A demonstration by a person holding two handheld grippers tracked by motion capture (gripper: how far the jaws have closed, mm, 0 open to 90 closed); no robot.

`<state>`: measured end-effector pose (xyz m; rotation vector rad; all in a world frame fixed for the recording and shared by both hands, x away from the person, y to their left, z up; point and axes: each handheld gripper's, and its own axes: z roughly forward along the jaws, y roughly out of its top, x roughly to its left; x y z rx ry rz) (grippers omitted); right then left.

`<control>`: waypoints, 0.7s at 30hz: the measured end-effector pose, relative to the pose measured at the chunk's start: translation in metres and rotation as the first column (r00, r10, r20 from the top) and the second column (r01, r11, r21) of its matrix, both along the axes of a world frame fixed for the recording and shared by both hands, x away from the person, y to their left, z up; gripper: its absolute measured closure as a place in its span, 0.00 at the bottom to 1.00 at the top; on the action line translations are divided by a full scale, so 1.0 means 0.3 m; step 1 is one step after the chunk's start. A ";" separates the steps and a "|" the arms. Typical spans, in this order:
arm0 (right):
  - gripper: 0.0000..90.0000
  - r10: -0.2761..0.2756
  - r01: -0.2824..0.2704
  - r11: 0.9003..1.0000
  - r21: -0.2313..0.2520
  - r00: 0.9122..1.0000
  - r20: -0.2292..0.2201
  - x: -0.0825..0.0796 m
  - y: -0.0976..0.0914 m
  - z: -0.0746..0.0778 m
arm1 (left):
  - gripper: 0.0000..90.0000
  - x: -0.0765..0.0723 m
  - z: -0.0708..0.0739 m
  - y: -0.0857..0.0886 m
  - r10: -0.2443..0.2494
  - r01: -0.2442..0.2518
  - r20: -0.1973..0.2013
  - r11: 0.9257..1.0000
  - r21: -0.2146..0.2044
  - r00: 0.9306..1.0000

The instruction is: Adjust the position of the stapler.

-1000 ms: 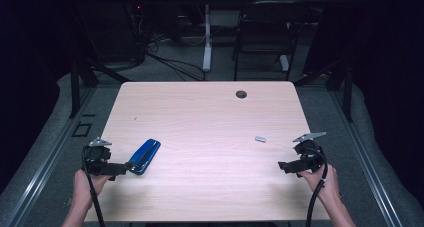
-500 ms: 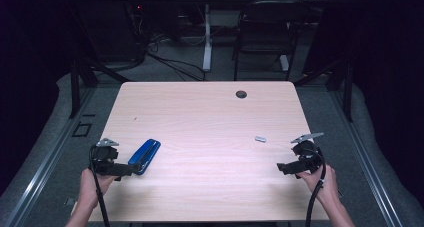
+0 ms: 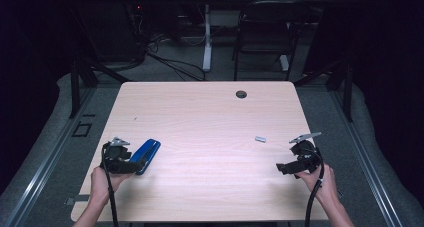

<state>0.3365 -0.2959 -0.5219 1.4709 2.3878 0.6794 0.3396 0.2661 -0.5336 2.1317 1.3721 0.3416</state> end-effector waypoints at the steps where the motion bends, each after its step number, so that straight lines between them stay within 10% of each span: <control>1: 0.03 -0.001 0.001 1.000 -0.010 1.000 0.004 0.000 0.002 -0.001 | 0.38 0.002 -0.003 -0.002 0.010 -0.010 -0.001 1.000 0.009 1.000; 21: 0.07 0.000 0.000 1.000 -0.017 1.000 -0.004 -0.001 0.004 -0.004 | 0.68 0.039 -0.055 -0.020 0.052 -0.052 0.001 0.997 0.057 0.999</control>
